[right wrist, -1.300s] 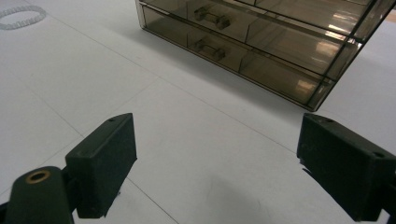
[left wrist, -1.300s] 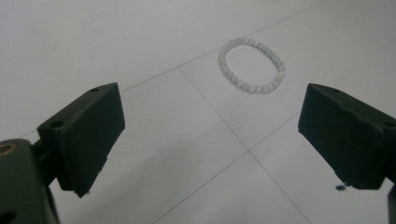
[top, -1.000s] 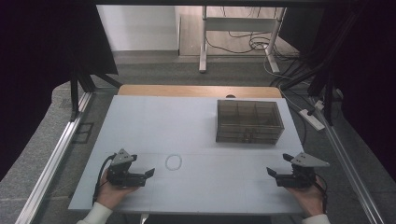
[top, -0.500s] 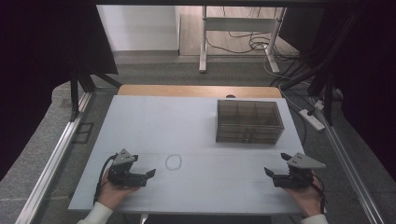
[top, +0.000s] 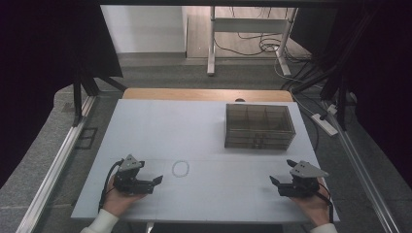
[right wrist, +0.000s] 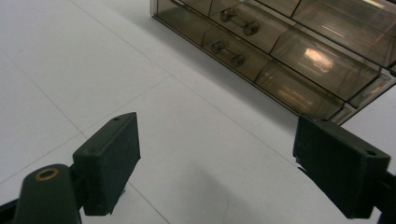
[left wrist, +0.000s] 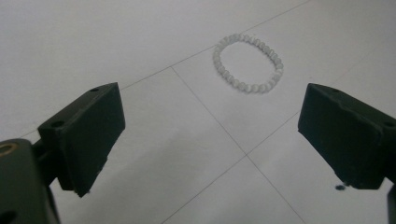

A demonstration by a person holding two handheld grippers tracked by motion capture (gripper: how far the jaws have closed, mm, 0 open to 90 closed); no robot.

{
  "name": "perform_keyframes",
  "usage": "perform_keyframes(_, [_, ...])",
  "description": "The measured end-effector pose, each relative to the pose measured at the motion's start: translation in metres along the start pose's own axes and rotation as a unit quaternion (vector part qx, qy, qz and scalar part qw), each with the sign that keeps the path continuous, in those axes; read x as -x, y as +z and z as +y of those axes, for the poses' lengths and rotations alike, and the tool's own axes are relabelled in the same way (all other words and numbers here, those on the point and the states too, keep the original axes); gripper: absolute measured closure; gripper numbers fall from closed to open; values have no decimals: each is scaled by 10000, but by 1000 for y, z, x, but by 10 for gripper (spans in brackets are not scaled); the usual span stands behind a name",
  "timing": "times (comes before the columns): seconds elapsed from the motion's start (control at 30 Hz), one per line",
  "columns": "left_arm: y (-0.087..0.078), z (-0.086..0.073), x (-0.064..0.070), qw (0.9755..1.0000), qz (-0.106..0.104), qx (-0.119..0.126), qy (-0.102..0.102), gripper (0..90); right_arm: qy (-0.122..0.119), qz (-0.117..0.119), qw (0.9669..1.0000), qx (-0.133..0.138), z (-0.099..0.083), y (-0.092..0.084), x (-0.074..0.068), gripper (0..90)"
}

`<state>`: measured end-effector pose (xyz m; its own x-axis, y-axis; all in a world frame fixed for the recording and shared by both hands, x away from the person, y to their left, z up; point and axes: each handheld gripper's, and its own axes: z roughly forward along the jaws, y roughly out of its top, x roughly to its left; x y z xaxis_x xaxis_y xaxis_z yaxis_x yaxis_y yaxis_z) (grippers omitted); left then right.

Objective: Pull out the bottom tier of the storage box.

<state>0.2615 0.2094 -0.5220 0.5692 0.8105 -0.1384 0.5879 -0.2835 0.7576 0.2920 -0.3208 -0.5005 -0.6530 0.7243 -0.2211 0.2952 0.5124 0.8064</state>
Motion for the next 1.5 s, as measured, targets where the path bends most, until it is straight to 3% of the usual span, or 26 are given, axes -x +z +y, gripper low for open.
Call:
perform_keyframes(0.43, [1,-1,-1,10000,-2,-17,-5,75,-159,-53,9999,-38,1,2,-2,154])
perform_keyframes(1.07, [0,-2,-2,10000,60,-22,38,76,-816,-249,9959,-301,5,13,-14,154])
perform_keyframes(1.5, [1,-2,-2,10000,67,-54,15,76,-1024,-343,9937,-295,8,18,-17,164])
